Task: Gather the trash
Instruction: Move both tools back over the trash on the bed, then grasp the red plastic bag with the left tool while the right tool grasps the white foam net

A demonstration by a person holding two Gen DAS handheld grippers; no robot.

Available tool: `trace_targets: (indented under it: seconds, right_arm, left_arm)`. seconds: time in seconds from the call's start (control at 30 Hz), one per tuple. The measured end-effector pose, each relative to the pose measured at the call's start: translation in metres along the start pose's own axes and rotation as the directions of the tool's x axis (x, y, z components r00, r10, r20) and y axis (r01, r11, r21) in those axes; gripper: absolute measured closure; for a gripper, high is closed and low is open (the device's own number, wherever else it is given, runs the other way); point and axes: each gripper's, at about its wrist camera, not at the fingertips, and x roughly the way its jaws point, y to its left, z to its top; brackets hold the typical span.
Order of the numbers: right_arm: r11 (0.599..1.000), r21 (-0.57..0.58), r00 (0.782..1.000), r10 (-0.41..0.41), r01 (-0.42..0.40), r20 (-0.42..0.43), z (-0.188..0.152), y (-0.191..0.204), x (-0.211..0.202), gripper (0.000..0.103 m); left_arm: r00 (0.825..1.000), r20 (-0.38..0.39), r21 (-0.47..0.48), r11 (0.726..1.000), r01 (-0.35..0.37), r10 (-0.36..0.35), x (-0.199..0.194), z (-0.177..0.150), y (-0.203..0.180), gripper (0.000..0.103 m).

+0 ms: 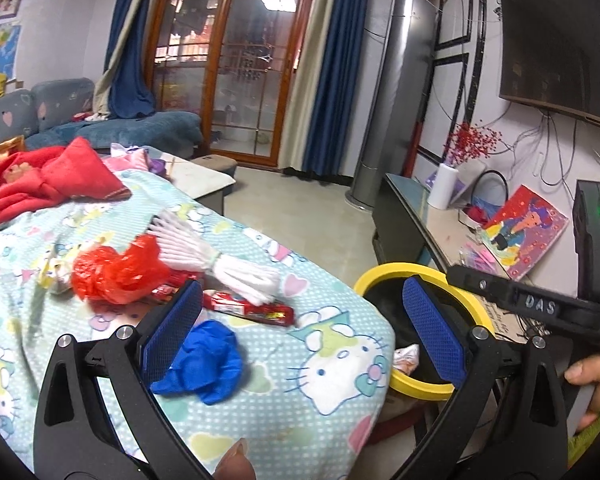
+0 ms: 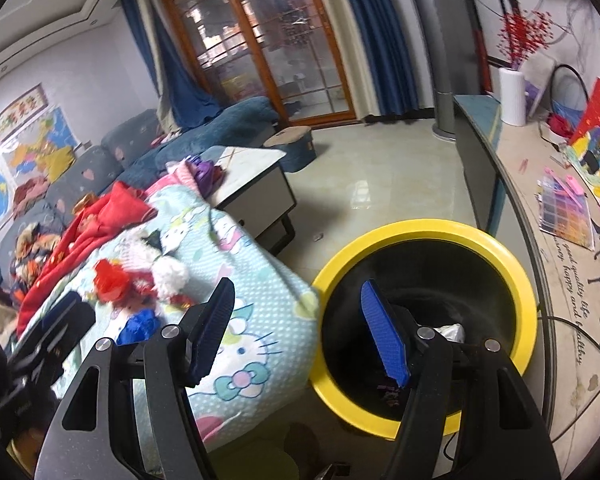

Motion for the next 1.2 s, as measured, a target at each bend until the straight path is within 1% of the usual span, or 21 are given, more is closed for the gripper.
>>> trace_targets:
  seconds: [0.23,0.47,0.63,0.83,1.03,1.2]
  right_arm:
    - [0.997,-0.068,0.999,0.031,-0.032,-0.018,-0.006,0.023,0.005,0.04]
    - [0.988,-0.143,0.998,0.052,-0.058,-0.039,-0.01,0.048,0.01,0.04]
    - [0.974,-0.208,0.995,0.076,-0.088,-0.064,-0.014,0.073,0.016,0.039]
    - [0.954,-0.269,0.989,0.11,-0.133,-0.099,-0.016,0.102,0.031,0.039]
    - [0.944,-0.293,0.985,0.12,-0.152,-0.125,-0.014,0.122,0.051,0.039]
    - [0.943,-0.3,0.984,0.109,-0.147,-0.141,-0.008,0.13,0.074,0.039]
  left_arm:
    - [0.998,0.028,-0.014,0.999,-0.049,0.05,-0.006,0.002,0.018,0.011]
    - [0.995,0.039,-0.07,0.994,-0.09,0.093,-0.009,0.004,0.042,0.011]
    - [0.991,0.046,-0.117,0.986,-0.119,0.126,-0.012,0.004,0.06,0.011]
    - [0.985,0.035,-0.177,0.971,-0.16,0.169,-0.013,0.004,0.088,0.011]
    - [0.983,0.004,-0.248,0.952,-0.179,0.186,-0.009,-0.001,0.115,0.011]
    - [0.981,-0.011,-0.288,0.939,-0.187,0.192,-0.007,-0.002,0.131,0.011]
